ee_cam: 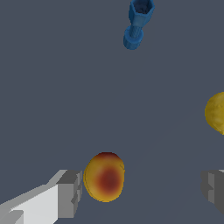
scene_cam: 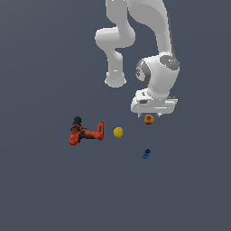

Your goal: Pick up a designated object from a clutter of objects.

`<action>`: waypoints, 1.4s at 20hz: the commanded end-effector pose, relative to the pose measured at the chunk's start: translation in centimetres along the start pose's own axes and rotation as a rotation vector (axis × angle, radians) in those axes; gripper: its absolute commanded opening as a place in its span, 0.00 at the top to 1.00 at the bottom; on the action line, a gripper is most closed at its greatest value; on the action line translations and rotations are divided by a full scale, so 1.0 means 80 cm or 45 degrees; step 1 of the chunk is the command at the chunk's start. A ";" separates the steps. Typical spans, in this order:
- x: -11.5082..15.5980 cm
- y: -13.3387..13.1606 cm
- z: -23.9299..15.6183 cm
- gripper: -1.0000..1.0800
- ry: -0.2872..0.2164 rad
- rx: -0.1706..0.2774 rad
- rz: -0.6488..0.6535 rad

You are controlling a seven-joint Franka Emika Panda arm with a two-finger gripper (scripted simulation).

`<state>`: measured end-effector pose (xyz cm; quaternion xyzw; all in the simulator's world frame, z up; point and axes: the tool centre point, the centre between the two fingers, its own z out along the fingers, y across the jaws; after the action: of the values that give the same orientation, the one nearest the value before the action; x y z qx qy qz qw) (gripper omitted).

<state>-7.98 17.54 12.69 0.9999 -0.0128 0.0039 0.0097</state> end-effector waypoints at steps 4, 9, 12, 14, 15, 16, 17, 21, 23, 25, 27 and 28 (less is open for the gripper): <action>-0.034 -0.023 0.033 0.04 -0.005 0.014 0.028; -0.052 -0.034 0.048 0.04 -0.010 0.022 0.041; -0.056 -0.036 0.051 0.04 -0.011 0.024 0.044; -0.055 -0.036 0.050 0.04 -0.011 0.023 0.042; -0.055 -0.036 0.050 0.04 -0.011 0.023 0.042; -0.055 -0.036 0.051 0.04 -0.011 0.023 0.042; -0.056 -0.036 0.053 0.04 -0.011 0.023 0.042; -0.057 -0.036 0.066 0.04 -0.012 0.024 0.042; -0.057 -0.036 0.076 0.04 -0.012 0.024 0.042; -0.057 -0.037 0.088 0.04 -0.012 0.024 0.042; -0.058 -0.037 0.098 0.04 -0.012 0.024 0.042; -0.058 -0.037 0.103 0.04 -0.012 0.024 0.042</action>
<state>-12.47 20.45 4.99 0.9996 -0.0295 -0.0005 0.0002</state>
